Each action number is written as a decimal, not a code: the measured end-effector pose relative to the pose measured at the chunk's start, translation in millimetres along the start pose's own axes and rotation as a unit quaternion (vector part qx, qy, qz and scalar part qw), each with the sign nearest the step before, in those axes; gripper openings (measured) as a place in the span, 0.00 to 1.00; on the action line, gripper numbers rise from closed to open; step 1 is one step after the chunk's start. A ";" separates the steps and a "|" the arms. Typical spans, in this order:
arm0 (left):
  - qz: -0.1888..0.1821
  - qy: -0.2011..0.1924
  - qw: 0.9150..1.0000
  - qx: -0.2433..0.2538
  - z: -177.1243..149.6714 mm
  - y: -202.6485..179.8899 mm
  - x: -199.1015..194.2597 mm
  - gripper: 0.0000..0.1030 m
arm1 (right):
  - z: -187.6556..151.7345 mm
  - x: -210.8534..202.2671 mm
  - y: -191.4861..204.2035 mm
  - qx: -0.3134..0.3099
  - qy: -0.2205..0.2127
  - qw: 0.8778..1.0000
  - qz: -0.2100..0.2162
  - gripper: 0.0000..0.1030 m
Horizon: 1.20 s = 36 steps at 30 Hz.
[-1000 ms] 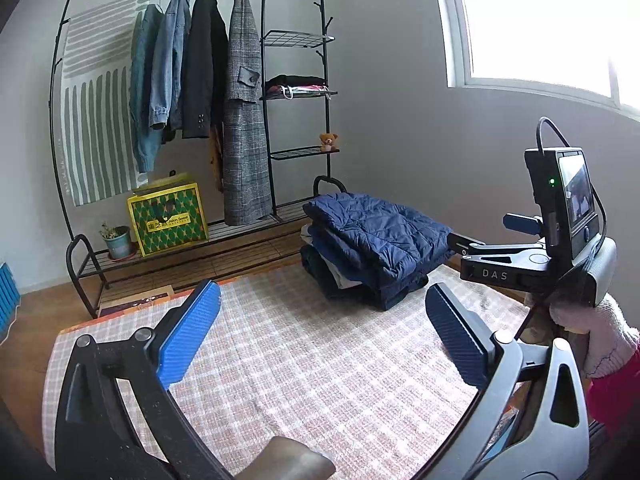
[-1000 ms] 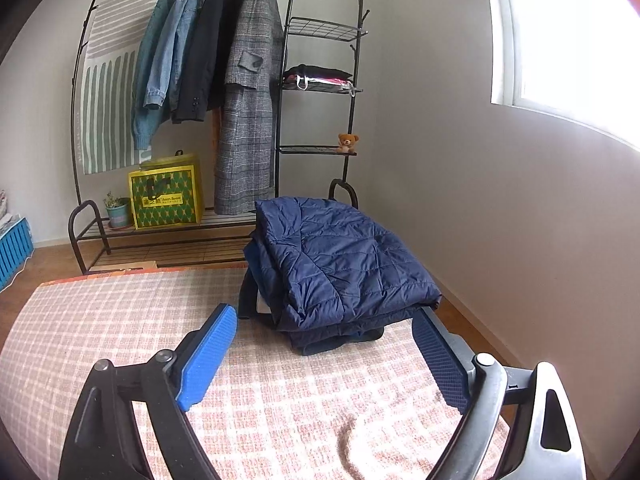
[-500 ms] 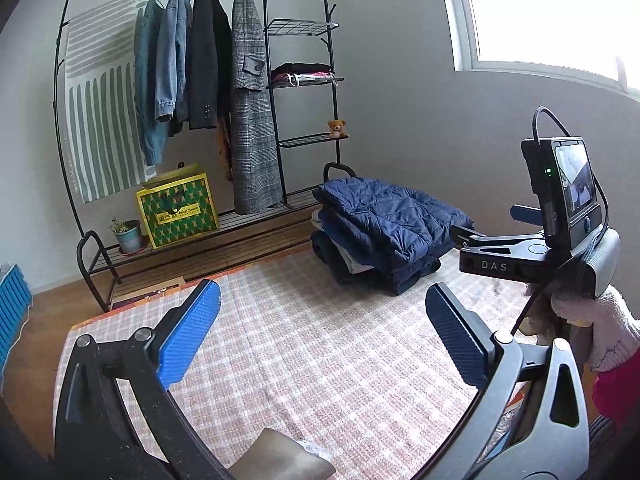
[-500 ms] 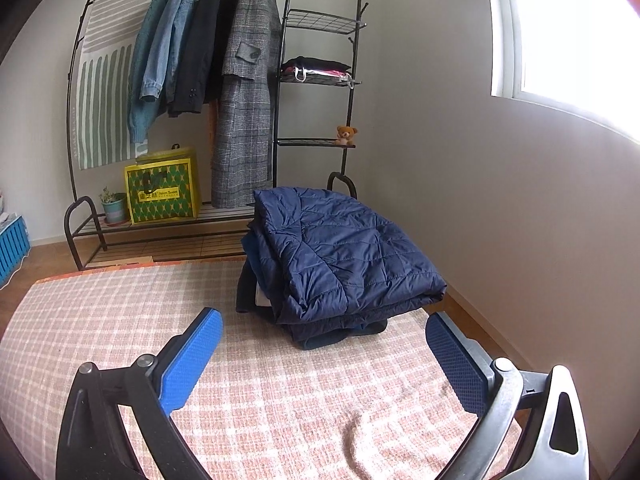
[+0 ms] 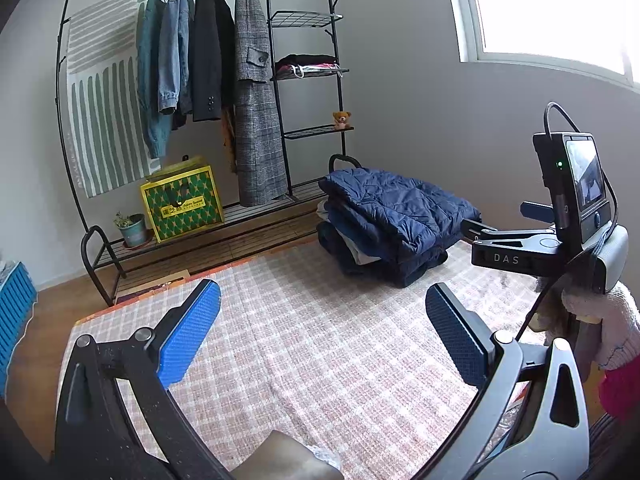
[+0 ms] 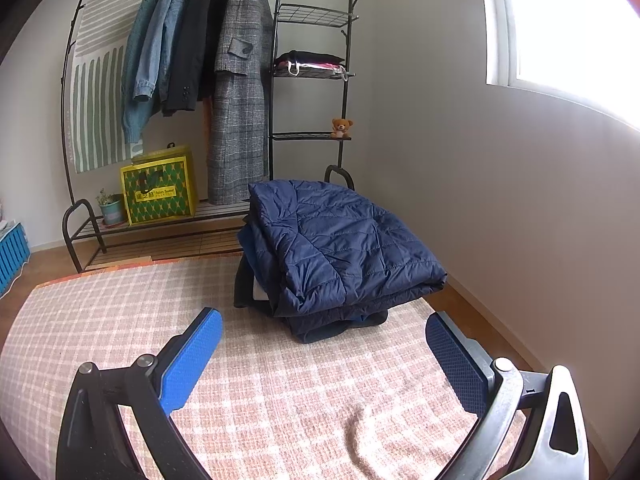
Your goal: Fold large clothes
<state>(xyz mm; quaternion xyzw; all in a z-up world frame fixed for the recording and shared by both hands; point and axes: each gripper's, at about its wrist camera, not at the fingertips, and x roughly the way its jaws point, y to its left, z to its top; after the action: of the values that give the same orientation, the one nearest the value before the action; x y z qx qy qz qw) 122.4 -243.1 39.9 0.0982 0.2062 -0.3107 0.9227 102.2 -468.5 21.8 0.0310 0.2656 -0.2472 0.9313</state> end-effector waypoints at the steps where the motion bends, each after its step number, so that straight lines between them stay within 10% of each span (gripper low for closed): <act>1: -0.001 0.000 1.000 -0.001 0.7 -0.2 0.0 1.00 | -0.1 0.5 0.3 0.000 0.001 1.000 0.000 1.00; 36: -0.001 0.001 1.000 0.001 -0.7 -0.1 0.0 1.00 | -5.8 2.4 2.7 0.007 0.009 1.000 0.008 1.00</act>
<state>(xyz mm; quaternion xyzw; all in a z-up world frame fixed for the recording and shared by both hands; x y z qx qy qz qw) 122.1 -243.0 39.2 0.0994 0.2065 -0.3115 0.9222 102.5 -466.1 15.5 0.0417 0.2720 -0.2408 0.9307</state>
